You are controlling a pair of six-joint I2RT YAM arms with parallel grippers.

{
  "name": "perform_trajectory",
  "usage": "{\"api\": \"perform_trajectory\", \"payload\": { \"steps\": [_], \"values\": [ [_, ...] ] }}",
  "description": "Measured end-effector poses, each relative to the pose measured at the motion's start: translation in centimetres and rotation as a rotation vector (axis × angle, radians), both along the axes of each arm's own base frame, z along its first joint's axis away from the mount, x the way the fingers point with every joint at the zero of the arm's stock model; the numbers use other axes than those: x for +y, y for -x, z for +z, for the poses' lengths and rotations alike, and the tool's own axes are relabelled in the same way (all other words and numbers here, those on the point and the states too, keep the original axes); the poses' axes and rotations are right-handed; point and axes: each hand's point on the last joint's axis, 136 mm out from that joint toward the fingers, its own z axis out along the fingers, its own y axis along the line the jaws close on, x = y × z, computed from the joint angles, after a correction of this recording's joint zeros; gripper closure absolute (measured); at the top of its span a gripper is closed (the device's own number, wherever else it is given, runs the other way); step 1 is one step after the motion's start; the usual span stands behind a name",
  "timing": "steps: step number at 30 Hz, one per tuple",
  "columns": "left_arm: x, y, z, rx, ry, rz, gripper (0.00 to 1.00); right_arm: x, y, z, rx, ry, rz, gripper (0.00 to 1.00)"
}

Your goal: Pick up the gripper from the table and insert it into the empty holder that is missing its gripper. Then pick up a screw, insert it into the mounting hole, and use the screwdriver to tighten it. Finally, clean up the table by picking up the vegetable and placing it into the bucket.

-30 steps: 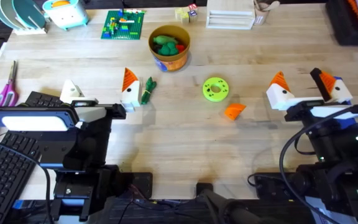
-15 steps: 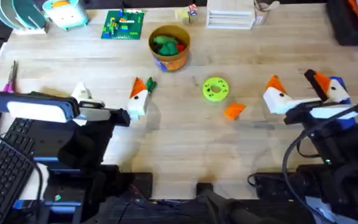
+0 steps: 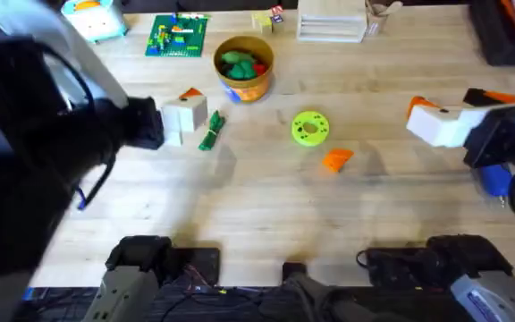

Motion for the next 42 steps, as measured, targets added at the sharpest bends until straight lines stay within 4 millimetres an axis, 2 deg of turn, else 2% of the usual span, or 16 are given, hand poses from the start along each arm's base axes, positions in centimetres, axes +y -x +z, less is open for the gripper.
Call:
{"api": "perform_trajectory", "payload": {
  "steps": [4, 6, 11, 17, 19, 23, 24, 26, 27, 29, 33, 34, 36, 42],
  "values": [
    [0.0, -1.9, 0.8, 0.063, -0.03, -0.023, 0.008, 0.0, -1.4, 0.1, 0.112, 0.006, 0.004, 0.084],
    [0.0, -2.7, 0.5, 0.091, -0.033, -0.026, 0.006, 0.0, -2.1, -0.2, 0.14, 0.009, 0.006, 0.084],
    [0.0, -2.9, -2.9, 0.245, -0.017, -0.015, 0.007, 0.0, -2.7, -1.5, 0.206, 0.012, 0.009, 0.084],
    [0.0, -3.2, -6.8, 0.415, -0.005, -0.004, 0.026, 0.0, -2.8, -1.8, 0.217, 0.012, 0.009, 0.084],
    [-0.1, -3.3, -8.0, 0.462, -0.001, -0.004, 0.312, 0.0, -2.8, -1.8, 0.218, 0.013, 0.009, 0.084],
    [-0.1, -3.3, -9.7, 0.531, -0.003, -0.007, 0.945, 0.0, -2.8, -1.8, 0.217, 0.013, 0.009, 0.084],
    [-0.2, -3.4, -9.8, 0.534, -0.003, -0.009, 0.983, 0.0, -2.8, -1.8, 0.218, 0.013, 0.009, 0.084],
    [-0.6, -3.5, -9.7, 0.523, -0.007, -0.025, 0.99, 0.0, -2.7, -1.8, 0.219, 0.013, 0.009, 0.084],
    [-0.9, -3.6, -9.5, 0.514, -0.013, -0.039, 0.958, 0.0, -2.7, -1.9, 0.224, 0.013, 0.009, 0.084],
    [-2.0, -3.5, -8.9, 0.486, -0.022, -0.078, 0.758, 0.0, -2.2, -2.4, 0.25, 0.013, 0.01, 0.084],
    [-4.7, -2.6, -6.6, 0.395, -0.039, -0.181, 0.151, 0.0, -1.2, -3.3, 0.305, 0.015, 0.011, 0.084],
    [-5.6, -2.2, -5.8, 0.366, -0.038, -0.212, 0.042, 0.0, -1.0, -3.4, 0.316, 0.015, 0.011, 0.083],
    [-7.1, -1.3, -4.4, 0.312, -0.038, -0.27, 0.008, 0.0, -0.7, -3.7, 0.333, 0.015, 0.012, 0.084],
    [-10.6, 0.4, -0.5, 0.153, -0.004, -0.397, 0.006, 0.0, 0.6, -4.7, 0.4, 0.015, 0.012, 0.084]
  ]
}}
